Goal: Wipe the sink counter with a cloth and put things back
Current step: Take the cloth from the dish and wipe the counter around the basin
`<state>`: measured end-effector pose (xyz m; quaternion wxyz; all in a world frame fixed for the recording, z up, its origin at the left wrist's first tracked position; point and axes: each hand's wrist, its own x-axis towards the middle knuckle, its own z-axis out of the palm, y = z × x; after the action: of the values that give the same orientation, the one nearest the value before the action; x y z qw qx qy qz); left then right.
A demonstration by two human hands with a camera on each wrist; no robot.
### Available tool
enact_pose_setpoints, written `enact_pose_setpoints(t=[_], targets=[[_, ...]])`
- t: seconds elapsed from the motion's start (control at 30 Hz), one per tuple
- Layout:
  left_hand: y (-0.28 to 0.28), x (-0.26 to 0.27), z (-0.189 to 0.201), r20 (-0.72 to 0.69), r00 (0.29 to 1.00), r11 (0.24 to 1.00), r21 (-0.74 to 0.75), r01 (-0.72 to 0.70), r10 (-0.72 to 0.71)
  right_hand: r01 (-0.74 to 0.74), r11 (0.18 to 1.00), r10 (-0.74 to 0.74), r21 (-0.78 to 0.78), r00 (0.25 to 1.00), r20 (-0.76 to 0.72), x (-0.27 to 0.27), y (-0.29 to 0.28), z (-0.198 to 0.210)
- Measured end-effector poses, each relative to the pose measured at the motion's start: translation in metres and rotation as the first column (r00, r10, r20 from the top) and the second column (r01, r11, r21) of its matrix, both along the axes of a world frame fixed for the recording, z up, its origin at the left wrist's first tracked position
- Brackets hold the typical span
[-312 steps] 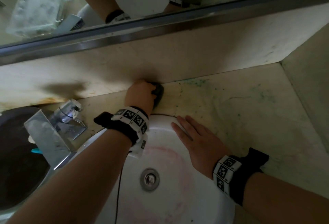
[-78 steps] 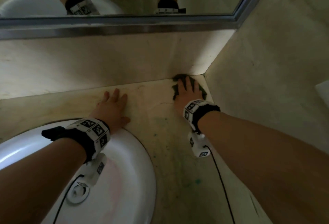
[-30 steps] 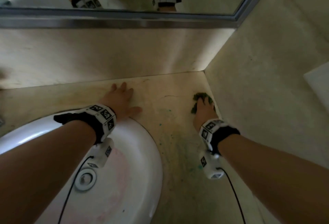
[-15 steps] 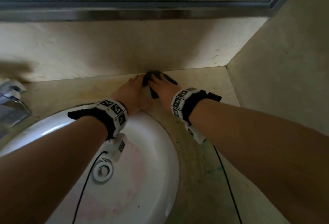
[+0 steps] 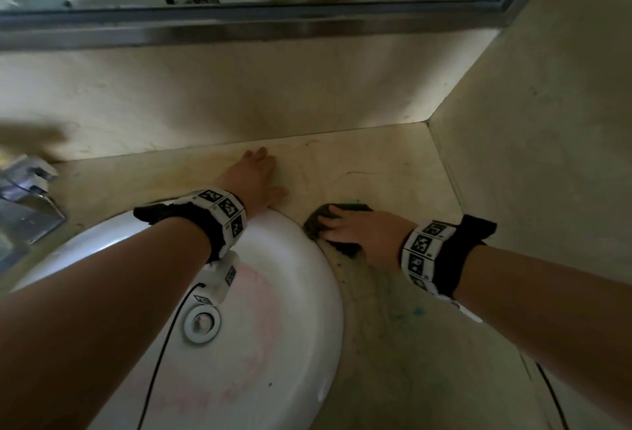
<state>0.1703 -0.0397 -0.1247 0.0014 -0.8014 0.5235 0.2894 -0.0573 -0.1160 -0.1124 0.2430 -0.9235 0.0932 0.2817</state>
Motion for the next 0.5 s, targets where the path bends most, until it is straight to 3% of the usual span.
enact_pose_setpoints(t=[0.23,0.37,0.5], targets=[[0.003,-0.002,0.000,-0.055,0.997,0.992,-0.111,-0.066,0.060,0.243,0.966,-0.229,-0.089,0.964,0.137,0.067,0.001,0.000],[0.002,-0.004,-0.001,-0.029,0.998,0.990,-0.128,-0.053,0.049,0.113,0.977,-0.099,-0.181,0.991,0.087,0.094,0.004,-0.011],[-0.001,-0.003,-0.007,0.008,1.000,0.997,-0.078,0.015,-0.014,0.077,0.982,-0.050,-0.171,0.986,0.159,0.076,0.015,-0.014]])
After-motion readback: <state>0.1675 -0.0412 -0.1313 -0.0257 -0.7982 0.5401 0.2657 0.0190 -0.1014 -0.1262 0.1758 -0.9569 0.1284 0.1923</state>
